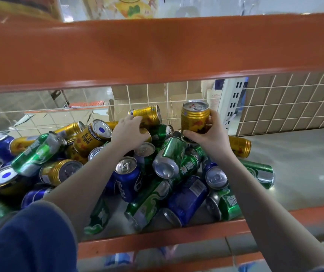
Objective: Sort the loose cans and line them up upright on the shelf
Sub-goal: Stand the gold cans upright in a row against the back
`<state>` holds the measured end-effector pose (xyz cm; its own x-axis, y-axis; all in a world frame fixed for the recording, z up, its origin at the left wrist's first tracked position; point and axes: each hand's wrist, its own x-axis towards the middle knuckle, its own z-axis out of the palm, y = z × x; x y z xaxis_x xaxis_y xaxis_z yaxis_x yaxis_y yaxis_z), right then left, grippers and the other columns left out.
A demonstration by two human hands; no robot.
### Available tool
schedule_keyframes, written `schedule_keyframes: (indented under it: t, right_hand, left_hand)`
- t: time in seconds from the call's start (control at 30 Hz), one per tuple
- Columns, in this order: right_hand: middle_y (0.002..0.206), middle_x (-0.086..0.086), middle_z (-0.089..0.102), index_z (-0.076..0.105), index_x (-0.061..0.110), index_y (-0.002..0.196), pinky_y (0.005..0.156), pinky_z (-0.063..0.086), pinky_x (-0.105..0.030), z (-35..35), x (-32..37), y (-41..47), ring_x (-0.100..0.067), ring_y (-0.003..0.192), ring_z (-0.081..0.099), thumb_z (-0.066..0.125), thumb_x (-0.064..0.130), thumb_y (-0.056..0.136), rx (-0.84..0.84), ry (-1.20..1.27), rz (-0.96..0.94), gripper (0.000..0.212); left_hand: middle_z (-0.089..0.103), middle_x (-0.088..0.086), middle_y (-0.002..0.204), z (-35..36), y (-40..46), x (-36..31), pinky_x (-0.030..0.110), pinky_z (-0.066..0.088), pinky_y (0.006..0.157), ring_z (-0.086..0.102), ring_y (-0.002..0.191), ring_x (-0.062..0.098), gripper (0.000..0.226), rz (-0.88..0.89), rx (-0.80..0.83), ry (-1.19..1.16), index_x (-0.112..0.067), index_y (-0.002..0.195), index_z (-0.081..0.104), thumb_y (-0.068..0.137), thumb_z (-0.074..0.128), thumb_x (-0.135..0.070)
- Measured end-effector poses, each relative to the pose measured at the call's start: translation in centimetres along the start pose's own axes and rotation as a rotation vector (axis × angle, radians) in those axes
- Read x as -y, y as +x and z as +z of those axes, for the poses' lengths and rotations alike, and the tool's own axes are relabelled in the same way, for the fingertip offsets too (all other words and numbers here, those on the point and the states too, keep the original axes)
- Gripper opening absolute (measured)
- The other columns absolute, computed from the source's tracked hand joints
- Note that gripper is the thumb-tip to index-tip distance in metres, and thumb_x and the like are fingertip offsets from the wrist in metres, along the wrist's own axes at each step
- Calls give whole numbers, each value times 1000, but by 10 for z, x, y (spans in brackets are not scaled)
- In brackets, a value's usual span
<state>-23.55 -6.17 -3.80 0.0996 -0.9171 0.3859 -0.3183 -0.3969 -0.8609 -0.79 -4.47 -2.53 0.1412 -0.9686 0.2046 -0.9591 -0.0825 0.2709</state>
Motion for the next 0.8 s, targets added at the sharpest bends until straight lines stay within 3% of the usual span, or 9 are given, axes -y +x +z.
schedule_keyframes:
  t: [0.1,0.2,0.33,0.47,0.53,0.7,0.8]
  right_hand:
    - [112,6,58,40,18,131,91,52,-38,3,-2,-1,-14,104,58,84,27,65,-11,-21,5,80]
    - [113,7,57,38,20,132,91,51,-34,6,-4,-3,-13,105,57,84,29,66,-13,-47,17,81]
    - [111,8,55,38,20,133,87,47,-26,9,-3,-1,-12,105,55,84,28,66,-23,-62,31,81]
    - [114,7,55,38,20,133,86,44,-25,9,-3,4,-11,105,54,85,28,65,-41,-59,39,82]
    - [112,9,56,38,21,133,86,46,-27,9,-4,5,-11,105,55,85,28,65,-48,-59,44,82]
    - [110,8,56,39,21,131,91,50,-34,8,-7,7,-13,104,57,85,25,65,-44,-44,49,80]
    - [109,9,55,39,21,132,90,49,-33,10,-8,7,-12,104,56,85,25,65,-43,-52,54,81]
  left_hand:
    - [43,12,135,4,5,7,41,41,91,43,121,31,66,-12,-57,21,-12,135,39,79,68,-32]
    - [33,14,146,0,15,16,45,34,104,33,133,32,81,5,-124,-16,-12,144,30,77,72,-31]
    - [41,15,137,-6,37,23,43,40,95,41,124,33,69,-15,-10,-48,-11,136,38,80,69,-38]
    - [52,12,118,-5,55,28,40,48,81,51,103,27,57,-44,102,-102,-14,120,48,76,72,-41]
    - [53,7,110,-5,61,29,34,45,75,52,99,24,53,-13,109,-139,-13,116,50,75,75,-37]
    - [51,1,111,-8,65,33,32,41,77,47,98,17,63,33,145,-215,-16,129,47,77,75,-35]
    - [57,2,112,-9,66,36,35,46,80,51,98,20,65,39,111,-80,-23,126,50,72,74,-51]
